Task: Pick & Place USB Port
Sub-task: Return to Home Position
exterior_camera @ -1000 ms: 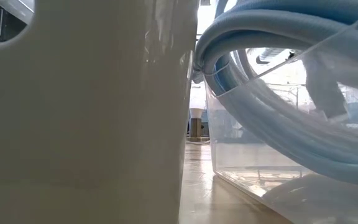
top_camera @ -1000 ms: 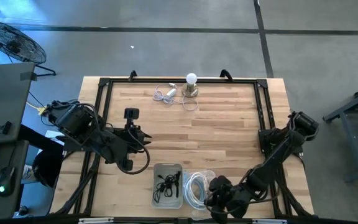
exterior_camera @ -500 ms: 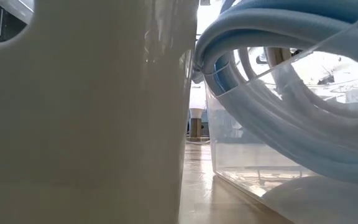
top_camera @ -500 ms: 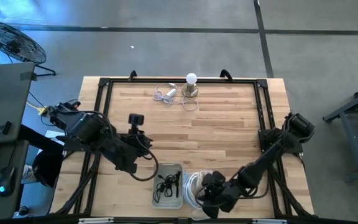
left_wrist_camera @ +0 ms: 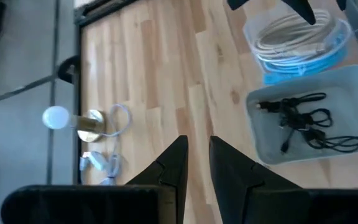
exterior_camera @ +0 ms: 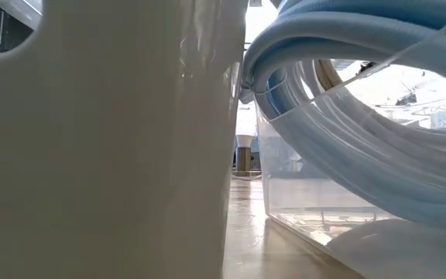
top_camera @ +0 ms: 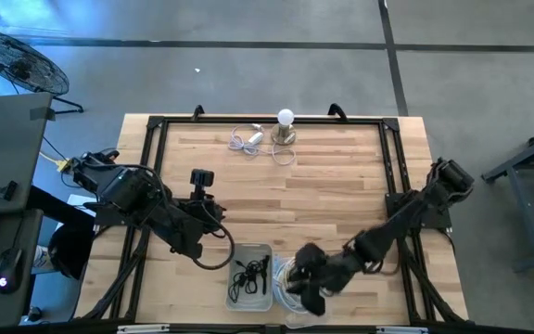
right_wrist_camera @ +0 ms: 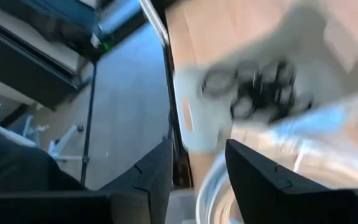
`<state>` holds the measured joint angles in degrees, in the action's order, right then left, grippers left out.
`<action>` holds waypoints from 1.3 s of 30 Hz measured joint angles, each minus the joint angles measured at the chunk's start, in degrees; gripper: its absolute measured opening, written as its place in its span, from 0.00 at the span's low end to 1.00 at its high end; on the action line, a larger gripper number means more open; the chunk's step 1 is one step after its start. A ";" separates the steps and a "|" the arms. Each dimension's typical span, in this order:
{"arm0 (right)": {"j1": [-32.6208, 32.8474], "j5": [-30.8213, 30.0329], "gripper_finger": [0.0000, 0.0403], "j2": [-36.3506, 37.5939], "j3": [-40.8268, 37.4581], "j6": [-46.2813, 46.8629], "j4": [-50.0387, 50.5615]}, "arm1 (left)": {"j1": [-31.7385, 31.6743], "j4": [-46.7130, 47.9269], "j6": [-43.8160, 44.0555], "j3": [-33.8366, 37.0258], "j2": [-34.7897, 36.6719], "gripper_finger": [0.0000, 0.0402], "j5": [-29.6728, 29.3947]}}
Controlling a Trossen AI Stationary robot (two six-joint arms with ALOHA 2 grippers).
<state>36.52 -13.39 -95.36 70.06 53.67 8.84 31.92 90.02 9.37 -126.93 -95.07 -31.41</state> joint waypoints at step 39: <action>-56.99 31.65 0.00 56.97 -3.94 -64.22 40.30 | -22.00 -0.25 -1.64 13.52 11.08 0.16 -17.10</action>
<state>-20.47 18.26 -38.39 66.12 -10.55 49.14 9.92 89.76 7.73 -113.42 -84.00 -48.52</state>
